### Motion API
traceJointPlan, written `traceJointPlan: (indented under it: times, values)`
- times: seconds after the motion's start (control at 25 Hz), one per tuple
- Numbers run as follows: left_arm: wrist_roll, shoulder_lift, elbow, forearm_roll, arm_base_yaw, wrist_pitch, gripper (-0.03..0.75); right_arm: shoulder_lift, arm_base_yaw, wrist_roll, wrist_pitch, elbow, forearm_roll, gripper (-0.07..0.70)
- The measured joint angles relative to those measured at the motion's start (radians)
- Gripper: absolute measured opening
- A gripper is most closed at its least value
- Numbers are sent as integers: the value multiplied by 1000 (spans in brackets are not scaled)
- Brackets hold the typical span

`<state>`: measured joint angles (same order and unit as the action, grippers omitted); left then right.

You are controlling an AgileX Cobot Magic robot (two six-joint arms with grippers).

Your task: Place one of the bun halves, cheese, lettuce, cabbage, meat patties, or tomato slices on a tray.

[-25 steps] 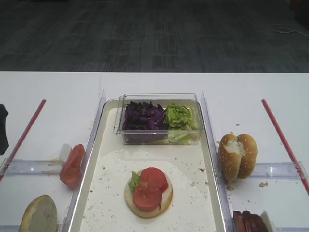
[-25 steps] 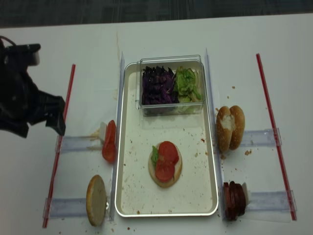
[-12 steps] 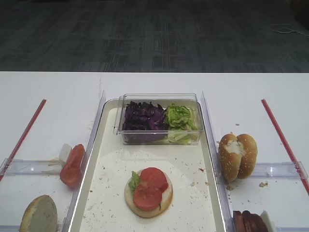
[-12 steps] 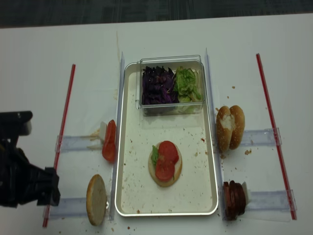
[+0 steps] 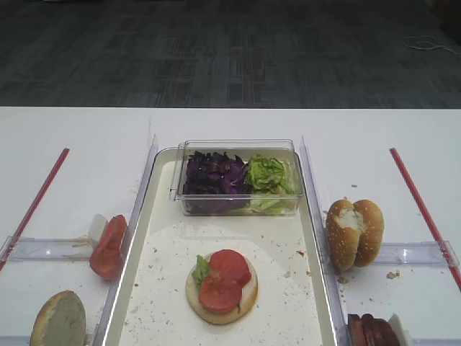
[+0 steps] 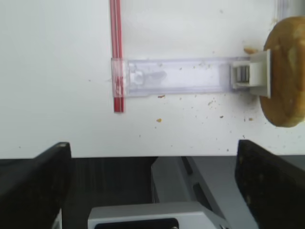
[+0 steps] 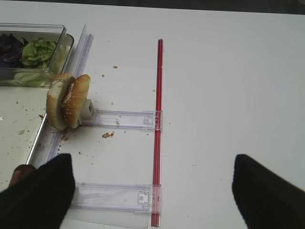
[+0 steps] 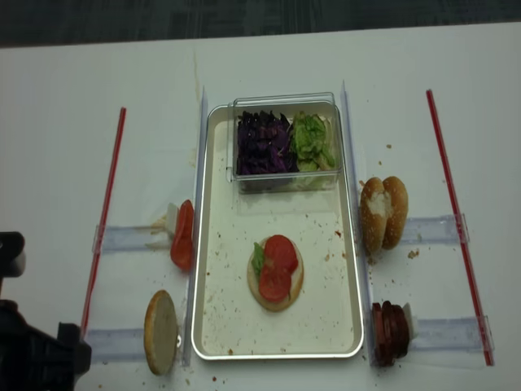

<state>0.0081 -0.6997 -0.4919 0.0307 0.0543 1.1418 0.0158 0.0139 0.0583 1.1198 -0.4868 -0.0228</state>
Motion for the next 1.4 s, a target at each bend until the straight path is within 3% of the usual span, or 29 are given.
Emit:
traceJointPlan:
  times: [0.72, 1.4]
  values:
    - [-8, 693, 0, 0, 0, 30, 670, 0, 0, -2, -2, 0, 0, 693]
    - [-8, 716, 0, 2, 0, 37, 670, 0, 0, -2, 0, 0, 2, 693]
